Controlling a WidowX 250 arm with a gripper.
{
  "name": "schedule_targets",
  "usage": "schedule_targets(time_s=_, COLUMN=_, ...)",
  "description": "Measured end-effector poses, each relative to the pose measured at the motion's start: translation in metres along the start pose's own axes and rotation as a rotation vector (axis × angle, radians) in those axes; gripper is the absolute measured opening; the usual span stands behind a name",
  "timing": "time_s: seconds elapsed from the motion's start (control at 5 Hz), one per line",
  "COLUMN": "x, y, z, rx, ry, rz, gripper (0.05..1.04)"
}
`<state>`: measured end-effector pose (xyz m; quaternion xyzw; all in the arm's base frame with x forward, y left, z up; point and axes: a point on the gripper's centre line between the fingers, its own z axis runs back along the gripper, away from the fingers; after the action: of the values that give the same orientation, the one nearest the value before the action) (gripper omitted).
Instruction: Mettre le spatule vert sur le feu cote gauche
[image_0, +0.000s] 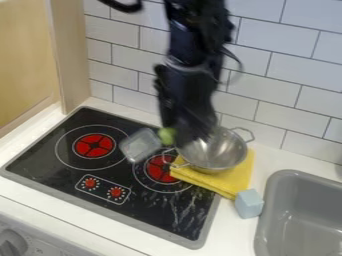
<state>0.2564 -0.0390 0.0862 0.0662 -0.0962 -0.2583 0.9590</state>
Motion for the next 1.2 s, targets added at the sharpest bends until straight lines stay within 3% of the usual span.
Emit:
schedule_targets(time_s=0.2, x=0.004, y=0.024, z=0.007, rx=-0.003, ry=-0.03, rz=0.084, gripper=0.382)
schedule_targets(time_s=0.6, x=-0.01, y=0.069, z=0.01, rx=0.023, ry=-0.03, rz=0.227, gripper=0.382)
schedule_targets(time_s=1.2, x=-0.032, y=0.111, z=-0.022, rx=0.012, ry=0.043, rz=0.4, gripper=0.382)
